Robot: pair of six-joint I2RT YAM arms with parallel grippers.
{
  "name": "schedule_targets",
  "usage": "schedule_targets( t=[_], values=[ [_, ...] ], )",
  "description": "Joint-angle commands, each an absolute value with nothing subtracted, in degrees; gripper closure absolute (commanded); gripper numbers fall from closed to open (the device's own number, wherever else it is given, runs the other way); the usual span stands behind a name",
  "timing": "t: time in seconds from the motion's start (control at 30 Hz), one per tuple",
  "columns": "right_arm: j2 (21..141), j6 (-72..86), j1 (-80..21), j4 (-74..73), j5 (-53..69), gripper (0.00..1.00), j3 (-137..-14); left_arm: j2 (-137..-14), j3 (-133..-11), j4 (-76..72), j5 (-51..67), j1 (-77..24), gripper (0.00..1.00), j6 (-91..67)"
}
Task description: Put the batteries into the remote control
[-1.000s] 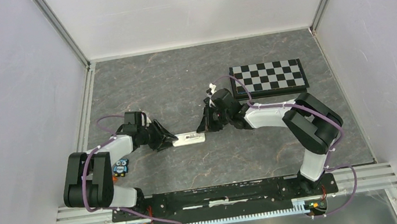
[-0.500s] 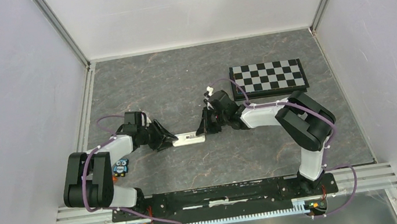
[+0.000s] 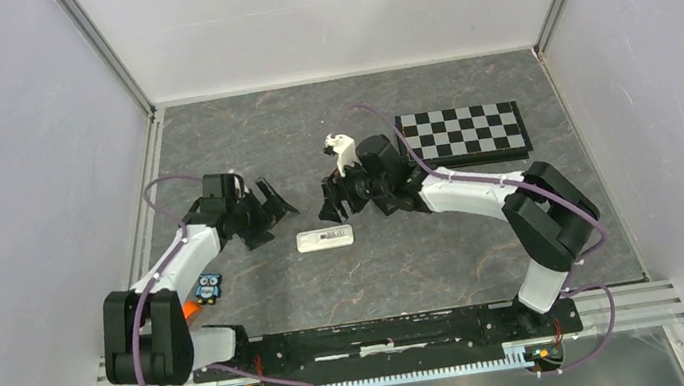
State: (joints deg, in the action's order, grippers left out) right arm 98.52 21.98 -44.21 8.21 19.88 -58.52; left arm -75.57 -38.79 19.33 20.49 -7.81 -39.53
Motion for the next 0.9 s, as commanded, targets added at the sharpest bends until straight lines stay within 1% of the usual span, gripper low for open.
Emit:
schedule_targets(
  t=[0.0,0.13,0.27,0.37,0.53,0.6,0.7,0.77,0.87],
  values=[
    [99.5,-5.5,-46.6,-1.2,22.0,0.19,-64.8,-71.2,-43.5,25.0,12.3,-6.5,0.0,-35.6],
    [100.9,-17.1,-49.5,-5.6,15.6,0.17,-65.5,-69.8,-45.7,28.0,8.6,-3.2,0.0,-34.9],
    [103.4,-22.2,-51.1,-7.9,16.5,0.17,-66.4,-69.6,-46.8,29.8,7.6,0.7,0.0,-34.1],
    [105.6,-23.6,-52.3,-7.3,14.7,0.18,-66.8,-69.6,-46.9,29.9,8.9,3.2,0.0,-33.9],
    [108.6,-22.3,-52.4,-4.6,11.2,0.2,-67.8,-70.2,-46.9,29.6,10.3,4.0,0.0,-33.7],
    [110.3,-21.5,-52.5,-5.2,9.4,0.23,-69.4,-70.5,-46.9,29.5,10.5,4.1,0.0,-33.7],
    [112.8,-20.5,-52.4,-6.5,6.5,0.28,-71.7,-70.6,-47.0,29.4,10.8,4.2,0.0,-33.8],
    [113.4,-19.3,-52.4,-5.9,4.9,0.35,-71.7,-70.4,-47.1,29.4,10.8,4.3,0.0,-33.9],
    [113.7,-16.0,-52.2,-4.7,2.8,0.59,-71.7,-69.7,-47.2,29.4,10.7,4.3,0.0,-34.1]
  ],
)
